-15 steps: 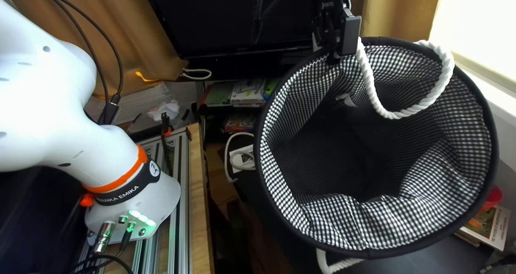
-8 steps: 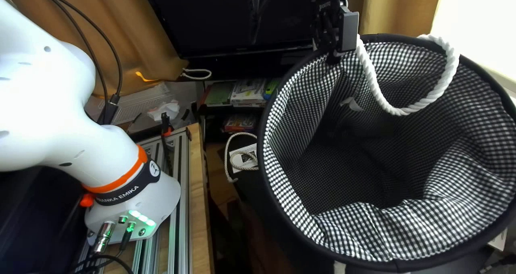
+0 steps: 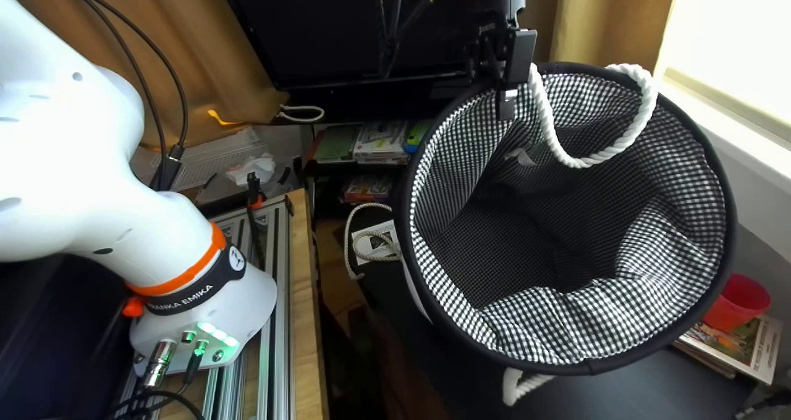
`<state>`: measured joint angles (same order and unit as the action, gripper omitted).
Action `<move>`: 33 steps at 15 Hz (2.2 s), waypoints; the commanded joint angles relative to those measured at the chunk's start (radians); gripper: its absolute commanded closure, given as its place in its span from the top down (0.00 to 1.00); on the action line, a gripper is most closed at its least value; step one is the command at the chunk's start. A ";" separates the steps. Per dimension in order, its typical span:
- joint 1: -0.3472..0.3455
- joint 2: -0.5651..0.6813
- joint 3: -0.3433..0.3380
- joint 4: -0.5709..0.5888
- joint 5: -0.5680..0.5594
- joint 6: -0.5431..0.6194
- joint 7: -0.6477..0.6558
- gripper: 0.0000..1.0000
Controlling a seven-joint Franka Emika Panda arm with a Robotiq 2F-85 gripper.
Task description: Put the laundry bag upright
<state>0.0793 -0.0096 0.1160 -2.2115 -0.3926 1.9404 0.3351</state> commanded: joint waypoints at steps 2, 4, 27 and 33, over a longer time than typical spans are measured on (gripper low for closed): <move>0.016 -0.002 -0.001 -0.006 0.066 0.020 -0.018 0.93; 0.020 -0.008 0.000 -0.010 0.131 0.047 -0.048 1.00; -0.029 -0.372 -0.095 0.076 0.493 -0.058 -0.272 1.00; -0.046 -0.380 -0.098 0.102 0.470 -0.058 -0.265 1.00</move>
<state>0.0420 -0.3911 0.0111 -2.1124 0.0745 1.8853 0.0725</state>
